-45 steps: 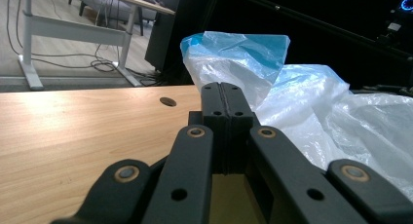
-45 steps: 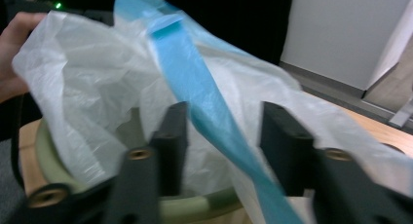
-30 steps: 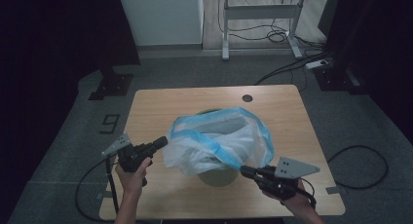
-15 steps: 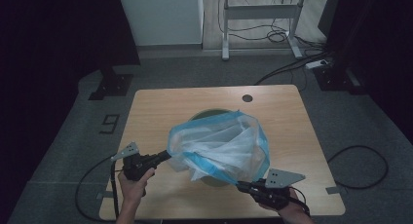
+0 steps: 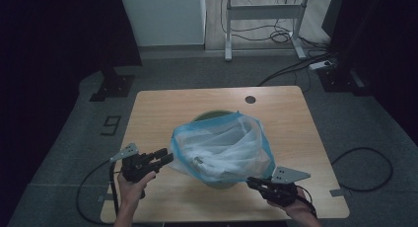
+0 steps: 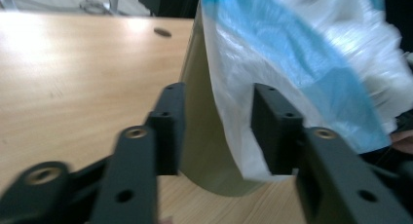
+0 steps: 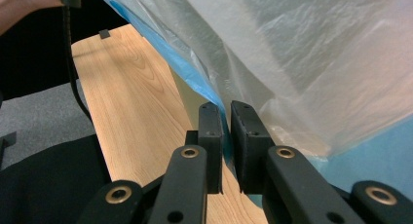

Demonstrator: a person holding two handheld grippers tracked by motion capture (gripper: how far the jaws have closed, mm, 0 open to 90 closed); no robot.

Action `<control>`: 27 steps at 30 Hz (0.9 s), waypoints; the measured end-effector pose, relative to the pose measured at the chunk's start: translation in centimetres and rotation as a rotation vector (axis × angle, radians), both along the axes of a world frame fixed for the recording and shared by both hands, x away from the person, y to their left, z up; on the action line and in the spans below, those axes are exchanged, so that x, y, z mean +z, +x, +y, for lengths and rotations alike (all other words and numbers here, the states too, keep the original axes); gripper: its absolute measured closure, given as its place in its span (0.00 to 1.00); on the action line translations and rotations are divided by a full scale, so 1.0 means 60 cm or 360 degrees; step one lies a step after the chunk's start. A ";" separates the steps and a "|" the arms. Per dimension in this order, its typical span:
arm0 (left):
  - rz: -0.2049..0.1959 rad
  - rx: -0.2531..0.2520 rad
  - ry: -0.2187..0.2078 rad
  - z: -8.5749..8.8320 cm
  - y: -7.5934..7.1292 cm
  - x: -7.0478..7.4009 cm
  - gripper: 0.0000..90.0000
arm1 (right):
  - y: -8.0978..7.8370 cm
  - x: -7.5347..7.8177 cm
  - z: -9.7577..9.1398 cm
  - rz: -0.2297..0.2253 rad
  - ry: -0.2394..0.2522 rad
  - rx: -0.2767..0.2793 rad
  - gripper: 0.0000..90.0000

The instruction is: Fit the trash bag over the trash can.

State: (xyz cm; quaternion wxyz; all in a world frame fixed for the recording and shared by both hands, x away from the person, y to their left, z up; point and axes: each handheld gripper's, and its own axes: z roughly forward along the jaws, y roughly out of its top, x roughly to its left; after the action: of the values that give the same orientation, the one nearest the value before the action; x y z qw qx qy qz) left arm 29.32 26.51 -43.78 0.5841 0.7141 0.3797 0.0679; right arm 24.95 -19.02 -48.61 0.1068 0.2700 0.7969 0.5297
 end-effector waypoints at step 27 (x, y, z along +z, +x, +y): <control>0.0109 -0.0128 0.0166 -0.069 0.101 0.084 0.91 | -0.025 0.002 0.000 -0.0134 -0.0003 -0.0085 0.58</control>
State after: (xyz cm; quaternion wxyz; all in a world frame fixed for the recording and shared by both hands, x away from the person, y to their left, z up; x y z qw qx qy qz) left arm 35.39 22.35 -38.77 0.5351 0.7601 0.3665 0.0396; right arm 23.47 -19.00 -48.49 0.1547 0.2685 0.7846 0.5369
